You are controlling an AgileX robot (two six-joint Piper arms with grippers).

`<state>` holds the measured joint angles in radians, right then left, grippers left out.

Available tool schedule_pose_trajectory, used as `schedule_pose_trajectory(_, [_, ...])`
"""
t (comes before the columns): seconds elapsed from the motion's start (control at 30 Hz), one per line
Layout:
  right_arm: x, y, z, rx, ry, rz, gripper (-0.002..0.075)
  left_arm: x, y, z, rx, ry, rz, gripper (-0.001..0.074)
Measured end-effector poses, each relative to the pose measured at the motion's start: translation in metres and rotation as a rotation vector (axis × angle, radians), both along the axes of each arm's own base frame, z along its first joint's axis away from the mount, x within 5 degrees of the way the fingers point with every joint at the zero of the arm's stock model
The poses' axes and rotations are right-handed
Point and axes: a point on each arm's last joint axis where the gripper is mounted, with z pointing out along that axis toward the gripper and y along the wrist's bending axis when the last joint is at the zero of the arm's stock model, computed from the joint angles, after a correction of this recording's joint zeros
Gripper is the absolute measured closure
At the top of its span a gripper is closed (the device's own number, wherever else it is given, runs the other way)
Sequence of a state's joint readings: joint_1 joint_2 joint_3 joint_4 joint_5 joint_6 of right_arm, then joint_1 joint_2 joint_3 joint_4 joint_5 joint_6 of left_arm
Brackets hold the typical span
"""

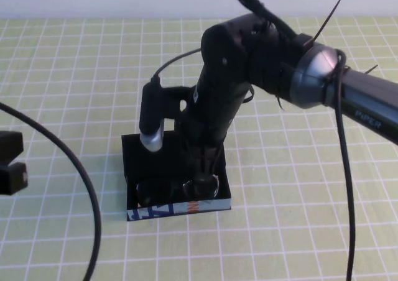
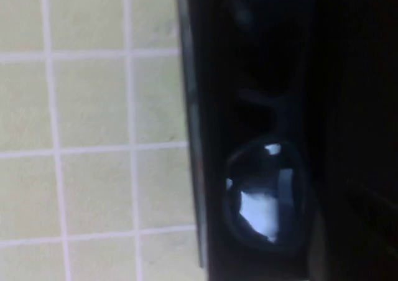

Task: Return glasses to glasses case
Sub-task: Place the glasses in the glasses case, then close the glasses case

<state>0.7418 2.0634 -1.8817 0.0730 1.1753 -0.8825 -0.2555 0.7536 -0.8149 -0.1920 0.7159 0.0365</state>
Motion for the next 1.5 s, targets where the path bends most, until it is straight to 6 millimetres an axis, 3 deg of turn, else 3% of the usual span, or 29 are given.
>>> schedule_pose_trajectory(0.2, [0.015,-0.014,0.05,0.181,0.008,-0.268,0.0738,0.013,-0.013,-0.021,0.138,0.122,-0.205,0.0737])
schedule_pose_trajectory(0.37, [0.032,-0.034,0.06,0.306,0.122,-0.497,0.0741,0.034,-0.035,-0.062,0.087,0.242,-0.408,0.0737])
schedule_pose_trajectory(0.6, [0.067,-0.053,0.038,0.392,0.222,-0.662,0.0742,0.061,-0.053,-0.118,0.03,0.341,-0.456,0.0737])
schedule_pose_trajectory(0.8, [0.086,-0.051,-0.005,0.362,0.298,-0.72,0.0742,0.075,-0.081,-0.147,0.092,0.34,-0.484,0.0737])
schedule_pose_trajectory(0.97, [0.098,-0.052,-0.022,0.375,0.28,-0.756,0.0742,0.081,-0.098,-0.17,0.139,0.351,-0.473,0.0737])
schedule_pose_trajectory(1.13, [0.103,-0.055,-0.031,0.385,0.321,-0.774,0.0742,0.089,-0.099,-0.179,0.149,0.341,-0.412,0.0737])
schedule_pose_trajectory(1.5, [0.092,-0.045,-0.049,0.379,0.53,-0.678,0.0742,0.096,-0.1,-0.186,0.161,0.331,-0.361,0.0737])
